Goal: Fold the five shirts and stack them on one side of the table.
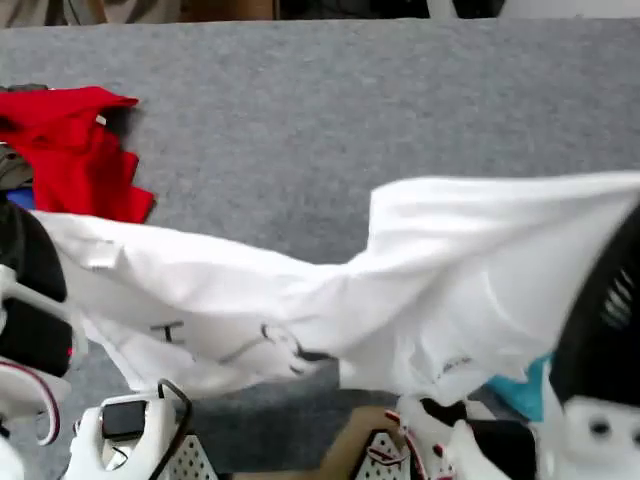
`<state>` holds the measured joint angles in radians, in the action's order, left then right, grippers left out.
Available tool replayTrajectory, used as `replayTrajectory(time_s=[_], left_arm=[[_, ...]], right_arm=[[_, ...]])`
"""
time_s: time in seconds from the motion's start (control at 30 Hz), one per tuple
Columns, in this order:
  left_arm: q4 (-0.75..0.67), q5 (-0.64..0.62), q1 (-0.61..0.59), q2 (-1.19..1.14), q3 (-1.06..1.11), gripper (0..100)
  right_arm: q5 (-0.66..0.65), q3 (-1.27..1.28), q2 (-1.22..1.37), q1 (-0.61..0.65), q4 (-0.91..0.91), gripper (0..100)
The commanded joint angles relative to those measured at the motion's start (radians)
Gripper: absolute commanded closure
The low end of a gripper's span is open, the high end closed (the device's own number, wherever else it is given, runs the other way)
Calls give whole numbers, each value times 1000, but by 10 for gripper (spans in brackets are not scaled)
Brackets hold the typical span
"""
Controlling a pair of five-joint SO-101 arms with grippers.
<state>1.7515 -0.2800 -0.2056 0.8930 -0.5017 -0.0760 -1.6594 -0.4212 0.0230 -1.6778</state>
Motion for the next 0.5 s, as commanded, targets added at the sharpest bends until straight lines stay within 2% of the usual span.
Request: replayTrajectory(time_s=[0.0,0.27,0.47], left_arm=[[8,3,-9,39,69,982],[8,11,-11,163,71,981],[5,11,-11,173,71,981]], right_arm=[[-34,5,-19,5,63,994],[-104,15,-44,4,201,994],[-95,262,-47,10,350,994]])
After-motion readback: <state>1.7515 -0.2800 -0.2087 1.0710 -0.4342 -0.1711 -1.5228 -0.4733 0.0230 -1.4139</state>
